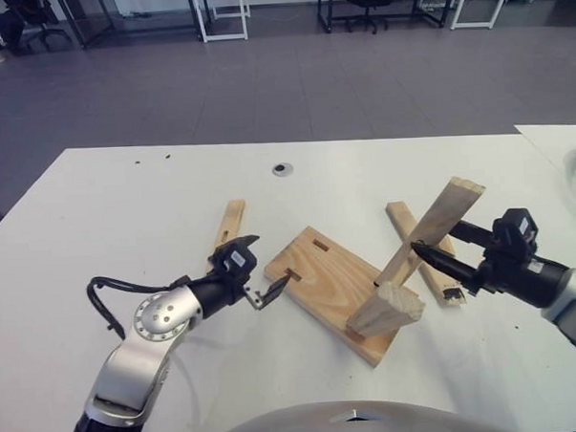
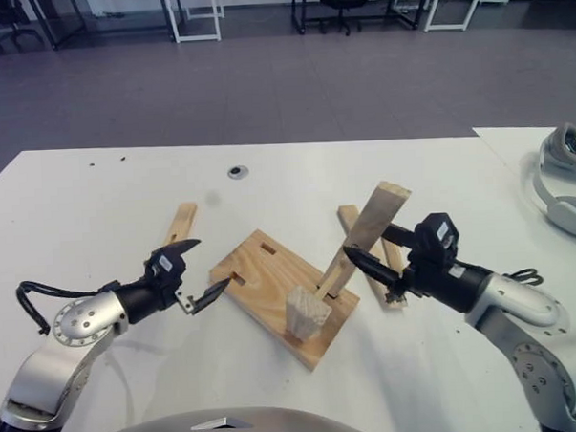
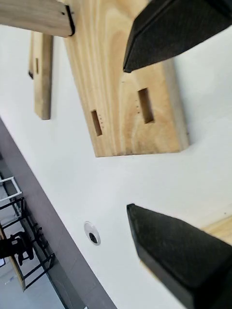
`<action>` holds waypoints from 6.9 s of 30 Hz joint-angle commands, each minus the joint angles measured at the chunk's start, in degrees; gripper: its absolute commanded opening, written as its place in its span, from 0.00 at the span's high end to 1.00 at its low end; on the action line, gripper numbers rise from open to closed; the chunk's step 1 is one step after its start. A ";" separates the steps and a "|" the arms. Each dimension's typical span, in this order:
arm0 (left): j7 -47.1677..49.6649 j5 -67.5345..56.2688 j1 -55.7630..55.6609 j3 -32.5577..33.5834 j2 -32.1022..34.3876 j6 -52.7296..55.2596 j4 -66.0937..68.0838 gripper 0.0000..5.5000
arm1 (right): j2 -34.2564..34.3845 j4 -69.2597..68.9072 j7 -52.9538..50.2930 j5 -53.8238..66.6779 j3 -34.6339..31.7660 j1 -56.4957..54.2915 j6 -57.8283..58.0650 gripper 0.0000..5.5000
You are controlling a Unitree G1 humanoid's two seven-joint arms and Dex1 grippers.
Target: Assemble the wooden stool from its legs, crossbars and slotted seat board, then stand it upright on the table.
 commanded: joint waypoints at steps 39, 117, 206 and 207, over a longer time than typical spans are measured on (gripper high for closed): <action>29.63 -5.03 -10.99 6.96 -34.25 29.54 -12.72 0.09 | 36.90 -21.70 -46.77 -19.58 11.57 -10.78 15.37 0.33; -17.17 2.75 1.55 0.71 15.65 -16.35 11.86 0.09 | 9.94 38.03 -18.39 -29.70 41.00 -40.17 -11.23 0.33; 8.95 13.80 -12.28 2.43 -12.51 -11.95 22.97 0.09 | 22.79 40.74 -24.47 -34.84 11.00 -13.83 -14.31 0.49; 8.75 9.80 -12.04 4.10 -14.39 -11.20 20.68 0.09 | 22.72 41.11 -24.69 -35.09 10.99 -13.78 -14.44 0.50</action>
